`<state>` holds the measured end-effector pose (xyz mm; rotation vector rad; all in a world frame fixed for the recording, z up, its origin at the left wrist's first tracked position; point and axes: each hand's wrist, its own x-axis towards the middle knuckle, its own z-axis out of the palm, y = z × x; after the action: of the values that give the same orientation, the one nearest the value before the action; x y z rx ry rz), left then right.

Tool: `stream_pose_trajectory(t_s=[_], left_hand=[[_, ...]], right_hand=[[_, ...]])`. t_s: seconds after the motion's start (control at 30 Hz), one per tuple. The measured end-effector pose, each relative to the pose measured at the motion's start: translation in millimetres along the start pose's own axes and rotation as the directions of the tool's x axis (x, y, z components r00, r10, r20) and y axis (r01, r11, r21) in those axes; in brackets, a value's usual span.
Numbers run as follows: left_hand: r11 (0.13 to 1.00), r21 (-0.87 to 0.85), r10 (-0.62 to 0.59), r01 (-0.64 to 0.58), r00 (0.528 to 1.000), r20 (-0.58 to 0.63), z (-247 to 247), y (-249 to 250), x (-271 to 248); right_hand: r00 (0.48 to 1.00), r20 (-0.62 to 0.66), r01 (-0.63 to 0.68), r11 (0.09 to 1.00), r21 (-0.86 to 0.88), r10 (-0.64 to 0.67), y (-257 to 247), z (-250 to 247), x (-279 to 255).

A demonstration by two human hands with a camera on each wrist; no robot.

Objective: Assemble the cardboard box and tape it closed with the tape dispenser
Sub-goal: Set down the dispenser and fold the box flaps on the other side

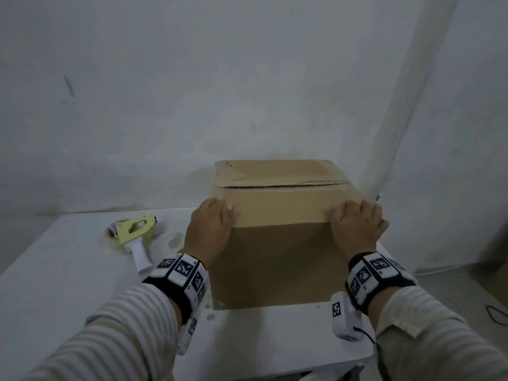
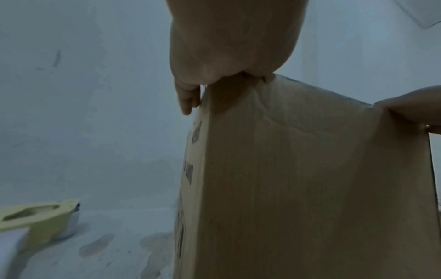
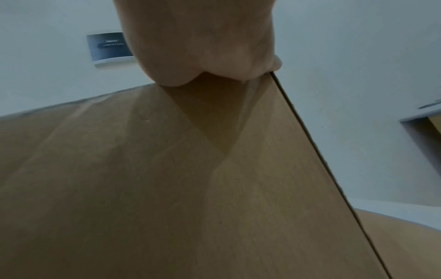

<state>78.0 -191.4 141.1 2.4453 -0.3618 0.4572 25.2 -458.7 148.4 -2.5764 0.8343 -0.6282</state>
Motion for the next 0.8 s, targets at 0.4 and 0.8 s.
stream_pose_trajectory(t_s=[0.4,0.8], left_hand=[[0.935,-0.329,-0.144,0.129,0.989,-0.023,5,-10,-27],[0.907,-0.356,-0.309,0.225,0.93,-0.2,-12,15,-17]], right_hand=[[0.998,0.0,0.061,0.989,0.133,-0.062,8,-2,-6],[0.972,0.006,0.227,0.95,0.214,-0.234,-5,-27,11]])
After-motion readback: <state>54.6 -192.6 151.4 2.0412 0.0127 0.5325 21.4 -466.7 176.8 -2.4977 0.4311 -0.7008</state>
